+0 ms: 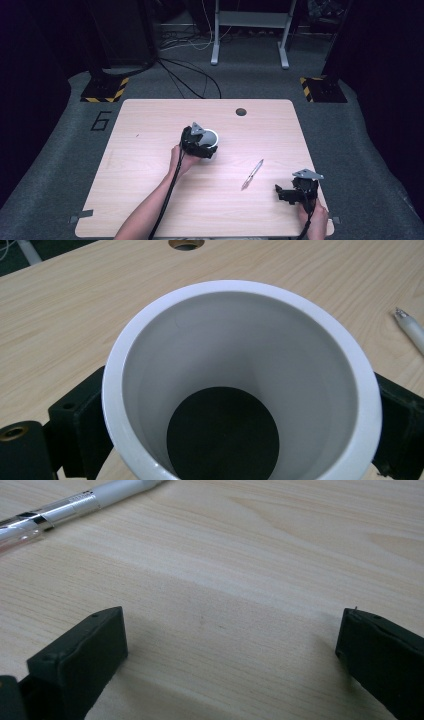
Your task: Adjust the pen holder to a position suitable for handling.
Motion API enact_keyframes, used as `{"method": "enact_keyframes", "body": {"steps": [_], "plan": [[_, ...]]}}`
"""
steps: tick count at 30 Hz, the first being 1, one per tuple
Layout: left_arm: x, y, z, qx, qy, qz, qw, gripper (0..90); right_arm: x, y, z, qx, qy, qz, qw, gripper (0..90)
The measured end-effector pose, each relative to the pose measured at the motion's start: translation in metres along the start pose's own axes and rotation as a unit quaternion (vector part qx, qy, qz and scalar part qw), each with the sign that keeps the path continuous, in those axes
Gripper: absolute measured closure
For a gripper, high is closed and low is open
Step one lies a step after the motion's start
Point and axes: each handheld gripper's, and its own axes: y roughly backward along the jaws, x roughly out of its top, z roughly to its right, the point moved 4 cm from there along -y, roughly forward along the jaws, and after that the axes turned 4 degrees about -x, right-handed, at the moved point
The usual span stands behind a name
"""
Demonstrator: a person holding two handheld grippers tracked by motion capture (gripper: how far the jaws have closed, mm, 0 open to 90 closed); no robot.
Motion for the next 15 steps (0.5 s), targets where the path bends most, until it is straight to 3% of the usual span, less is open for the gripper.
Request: {"method": "enact_keyframes", "body": {"steps": [6, 15], "plan": [[0.004, -0.008, 0.009, -0.008, 0.001, 0.008, 0.9999, 6.7, 0.0, 0.0, 0.0, 0.0, 0.0, 0.0, 1.0, 0.0], [0.01, -0.015, 0.018, -0.019, -0.01, 0.001, 0.9998, 6.7, 0.0, 0.0, 0.0, 0.0, 0.0, 0.001, 1.0, 0.0]]}}
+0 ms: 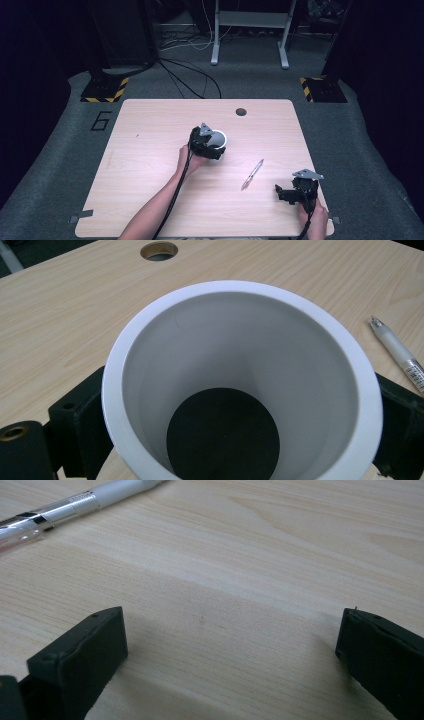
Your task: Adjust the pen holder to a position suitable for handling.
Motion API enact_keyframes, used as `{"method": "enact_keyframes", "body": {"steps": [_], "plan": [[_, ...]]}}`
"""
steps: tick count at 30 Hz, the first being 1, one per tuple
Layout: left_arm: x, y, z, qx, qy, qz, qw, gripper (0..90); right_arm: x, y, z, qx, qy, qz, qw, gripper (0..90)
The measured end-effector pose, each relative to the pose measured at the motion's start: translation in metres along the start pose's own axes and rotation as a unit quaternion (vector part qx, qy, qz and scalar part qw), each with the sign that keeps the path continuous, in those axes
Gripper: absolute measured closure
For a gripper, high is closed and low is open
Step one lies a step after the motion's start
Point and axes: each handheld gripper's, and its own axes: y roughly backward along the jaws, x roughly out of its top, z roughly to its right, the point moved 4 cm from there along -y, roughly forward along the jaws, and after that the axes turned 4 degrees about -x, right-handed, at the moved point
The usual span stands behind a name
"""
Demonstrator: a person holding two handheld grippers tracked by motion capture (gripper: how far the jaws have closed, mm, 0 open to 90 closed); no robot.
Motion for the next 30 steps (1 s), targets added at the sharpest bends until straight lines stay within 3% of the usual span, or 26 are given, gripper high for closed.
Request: {"method": "enact_keyframes", "body": {"steps": [6, 8, 13, 14, 26, 30], "plan": [[0.001, 0.001, 0.002, 0.003, 0.0, -0.004, 1.0, 5.7, 0.0, 0.0, 0.0, 0.0, 0.002, -0.001, 1.0, 0.0], [0.002, 0.006, 0.002, 0.003, 0.006, -0.001, 1.0, 0.0, 0.0, 0.0, 0.0, 0.0, 0.001, 0.0, 1.0, 0.0], [0.004, 0.022, 0.001, -0.002, 0.016, 0.009, 0.9998, 0.2, 0.0, 0.0, 0.0, 0.0, 0.002, 0.0, 1.0, 0.0], [0.004, 0.025, 0.0, -0.001, 0.009, 0.005, 0.9999, 0.2, 0.0, 0.0, 0.0, 0.0, 0.001, 0.0, 1.0, 0.0], [-0.01, 0.064, -0.002, 0.004, 0.003, 0.013, 0.9999, 0.3, 0.0, 0.0, 0.0, 0.0, 0.0, 0.0, 1.0, 0.0], [-0.019, 0.077, -0.005, 0.012, -0.006, 0.002, 0.9999, 0.5, 0.0, 0.0, 0.0, 0.0, 0.001, 0.0, 1.0, 0.0]]}}
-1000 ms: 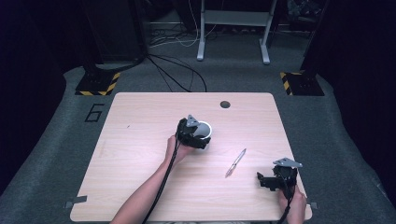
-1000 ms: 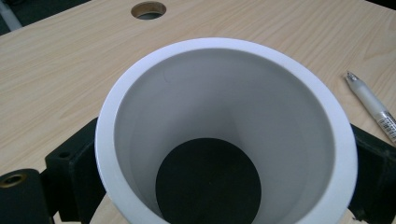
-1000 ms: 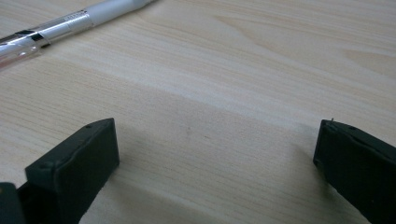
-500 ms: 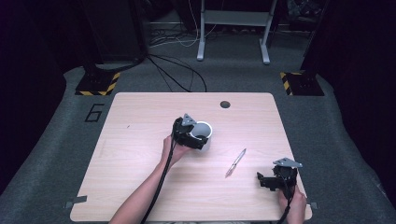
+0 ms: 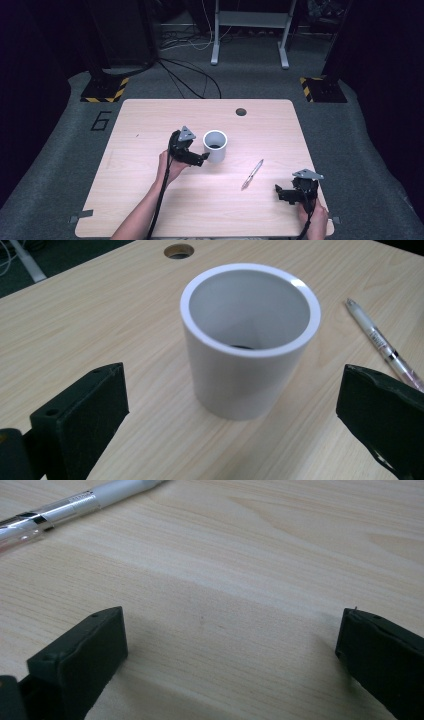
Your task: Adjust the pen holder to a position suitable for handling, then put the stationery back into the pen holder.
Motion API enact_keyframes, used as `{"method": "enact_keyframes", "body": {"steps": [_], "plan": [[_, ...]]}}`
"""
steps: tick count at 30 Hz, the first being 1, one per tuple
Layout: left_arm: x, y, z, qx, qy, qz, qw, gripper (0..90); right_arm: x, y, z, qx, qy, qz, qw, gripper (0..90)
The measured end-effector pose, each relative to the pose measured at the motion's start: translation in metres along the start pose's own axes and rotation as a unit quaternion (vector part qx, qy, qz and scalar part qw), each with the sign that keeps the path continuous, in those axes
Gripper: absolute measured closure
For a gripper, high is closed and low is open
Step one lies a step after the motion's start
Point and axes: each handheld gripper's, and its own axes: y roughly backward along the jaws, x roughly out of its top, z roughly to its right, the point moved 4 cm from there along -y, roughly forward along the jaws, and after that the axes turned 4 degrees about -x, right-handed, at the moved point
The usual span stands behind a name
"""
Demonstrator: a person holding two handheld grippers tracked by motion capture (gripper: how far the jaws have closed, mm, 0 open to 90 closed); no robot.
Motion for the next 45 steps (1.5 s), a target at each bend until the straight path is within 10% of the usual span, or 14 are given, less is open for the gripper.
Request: {"method": "enact_keyframes", "body": {"steps": [19, 36, 45], "plan": [[-0.07, 0.052, -0.014, 0.033, 0.028, -0.035, 0.9984, 0.3, 0.0, 0.0, 0.0, 0.0, -0.001, -0.003, 1.0, 0.0], [-0.148, 0.073, -0.026, 0.064, 0.101, -0.074, 0.99, 0.1, -0.001, 0.001, -0.003, -0.011, -0.021, -0.001, 0.9997, 0.0], [-0.155, 0.069, -0.026, 0.09, 0.081, -0.069, 0.9902, 0.0, -0.002, 0.003, -0.002, -0.017, -0.019, -0.007, 0.9997, 0.0]]}}
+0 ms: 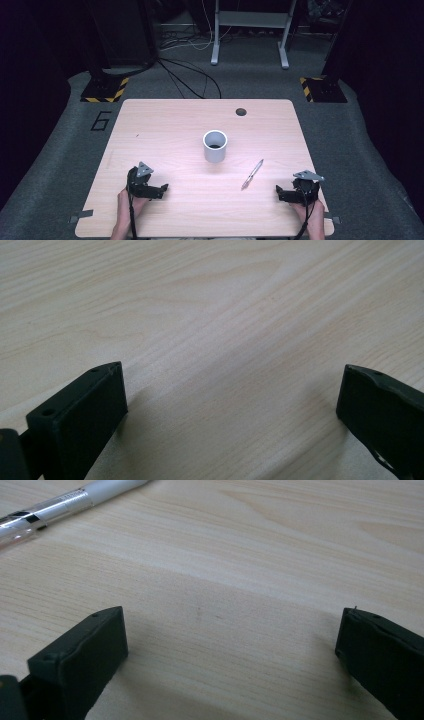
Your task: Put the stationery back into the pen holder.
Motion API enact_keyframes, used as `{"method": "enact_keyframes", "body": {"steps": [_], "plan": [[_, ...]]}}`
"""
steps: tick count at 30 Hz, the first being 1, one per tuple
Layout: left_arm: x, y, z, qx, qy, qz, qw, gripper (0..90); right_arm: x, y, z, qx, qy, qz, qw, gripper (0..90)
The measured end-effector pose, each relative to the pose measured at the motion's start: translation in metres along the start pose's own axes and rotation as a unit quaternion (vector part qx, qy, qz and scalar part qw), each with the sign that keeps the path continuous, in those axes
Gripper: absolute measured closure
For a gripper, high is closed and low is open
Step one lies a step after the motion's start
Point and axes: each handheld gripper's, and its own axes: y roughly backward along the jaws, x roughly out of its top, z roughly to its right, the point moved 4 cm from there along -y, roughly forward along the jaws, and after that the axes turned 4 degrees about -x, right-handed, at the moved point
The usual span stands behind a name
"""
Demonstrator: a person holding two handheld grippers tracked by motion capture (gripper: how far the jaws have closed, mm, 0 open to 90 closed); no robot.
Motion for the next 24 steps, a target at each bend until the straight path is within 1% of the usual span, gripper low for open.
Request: {"method": "enact_keyframes", "body": {"steps": [1, 2, 3, 4, 5, 6, 7, 9, 11, 13, 15, 17, 18, 21, 24], "plan": [[0.0, 0.001, 0.0, -0.001, 0.004, -0.005, 1.0, 0.1, 0.0, 0.0, 0.001, -0.002, 0.004, -0.003, 1.0, 0.0], [0.0, 0.001, -0.001, 0.001, 0.005, -0.008, 0.9999, 0.0, 0.001, 0.0, -0.001, -0.007, -0.008, -0.006, 0.9999, 0.0], [0.0, 0.0, -0.001, 0.008, 0.007, -0.001, 0.9999, 0.0, 0.001, 0.0, 0.0, -0.007, -0.006, -0.008, 0.9999, 0.0], [0.0, 0.0, -0.001, 0.007, 0.007, -0.002, 0.9999, 0.0, 0.002, 0.0, -0.001, -0.012, -0.018, -0.008, 0.9997, 0.0], [0.0, 0.0, -0.001, 0.006, 0.008, -0.003, 0.9999, 0.0, 0.002, 0.0, -0.001, -0.009, -0.021, -0.011, 0.9997, 0.0], [0.0, -0.001, -0.001, 0.009, 0.007, 0.002, 0.9999, 0.0, 0.003, 0.001, -0.002, -0.009, -0.026, -0.012, 0.9995, 0.0], [0.0, -0.001, 0.0, 0.008, 0.008, 0.001, 0.9999, 0.0, 0.004, 0.001, -0.003, -0.007, -0.032, -0.017, 0.9993, 0.0], [0.0, -0.001, 0.0, 0.008, 0.007, 0.001, 0.9999, 0.0, 0.008, 0.003, -0.007, 0.006, -0.045, -0.015, 0.9989, 0.0], [0.0, -0.001, 0.0, 0.008, 0.008, 0.002, 0.9999, 0.0, 0.014, 0.007, -0.012, 0.015, -0.05, -0.011, 0.9986, 0.0], [0.0, -0.001, 0.0, 0.008, 0.005, 0.001, 1.0, 0.3, 0.021, 0.009, -0.018, 0.026, -0.047, -0.009, 0.9985, 0.1], [0.0, -0.001, 0.0, 0.006, 0.009, 0.001, 0.9999, 0.3, 0.029, 0.01, -0.025, 0.032, -0.042, -0.009, 0.9986, 0.2], [0.0, -0.001, 0.0, 0.007, 0.008, 0.001, 0.9999, 0.3, 0.039, 0.009, -0.034, 0.045, -0.04, -0.006, 0.9982, 0.5], [0.0, -0.001, 0.0, 0.006, 0.008, 0.001, 0.9999, 0.3, 0.042, 0.009, -0.036, 0.047, -0.034, -0.006, 0.9983, 0.5], [0.0, -0.001, 0.001, 0.006, 0.008, 0.001, 1.0, 0.4, 0.054, 0.005, -0.045, 0.06, -0.03, -0.005, 0.9978, 0.4], [0.0, -0.001, 0.0, 0.007, 0.007, 0.002, 1.0, 0.5, 0.062, -0.002, -0.052, 0.065, -0.027, -0.01, 0.9975, 0.3]]}}
